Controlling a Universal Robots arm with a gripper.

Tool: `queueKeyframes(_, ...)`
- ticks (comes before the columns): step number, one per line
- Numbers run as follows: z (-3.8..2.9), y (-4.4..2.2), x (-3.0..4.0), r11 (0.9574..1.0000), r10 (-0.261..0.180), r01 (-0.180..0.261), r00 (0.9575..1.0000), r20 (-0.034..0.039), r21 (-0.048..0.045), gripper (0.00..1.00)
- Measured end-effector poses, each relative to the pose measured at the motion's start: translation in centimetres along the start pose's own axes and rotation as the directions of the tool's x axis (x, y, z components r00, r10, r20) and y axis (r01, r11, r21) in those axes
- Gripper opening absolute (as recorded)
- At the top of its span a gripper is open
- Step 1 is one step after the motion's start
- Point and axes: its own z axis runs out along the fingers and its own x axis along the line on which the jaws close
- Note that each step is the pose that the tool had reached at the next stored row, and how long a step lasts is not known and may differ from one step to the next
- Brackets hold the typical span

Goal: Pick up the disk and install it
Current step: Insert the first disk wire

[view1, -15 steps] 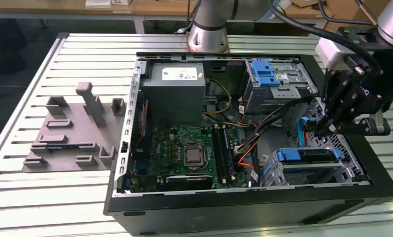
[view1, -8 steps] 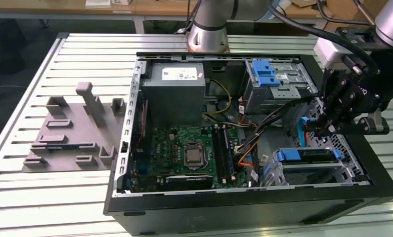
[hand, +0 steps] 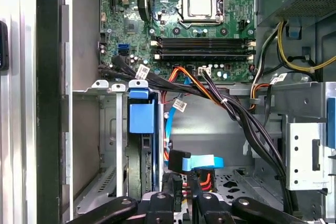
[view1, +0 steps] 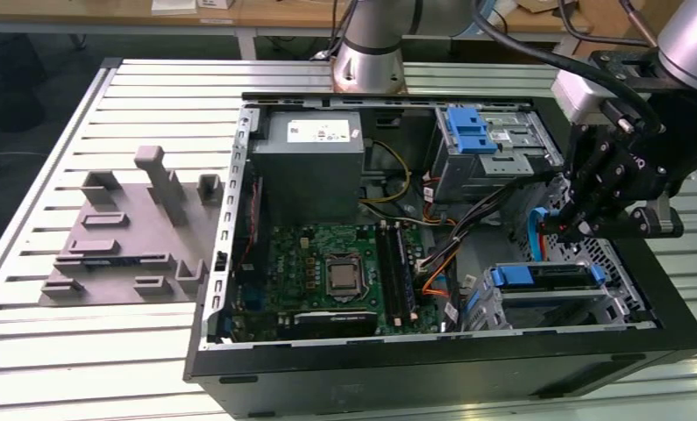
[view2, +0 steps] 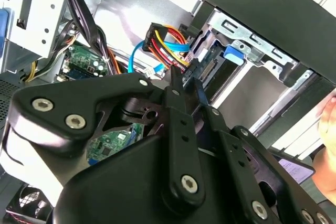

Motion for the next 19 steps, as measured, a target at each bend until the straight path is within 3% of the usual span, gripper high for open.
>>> queueKeyframes(10, 0.54, -0.02, -0.03, 1.0, 0.0, 0.0, 1.0, -0.0002, 0.0048, 0.25)
queueKeyframes(12, 0.55, -0.02, -0.03, 1.0, 0.0, 0.0, 1.0, -0.0003, 0.0051, 0.23)
queueKeyframes(13, 0.56, -0.02, -0.03, 1.0, 0.0, 0.0, 1.0, -0.0003, 0.0051, 0.17)
queueKeyframes(19, 0.59, -0.02, 0.0, 1.0, 0.0, 0.0, 1.0, 0.0, 0.0051, 0.16)
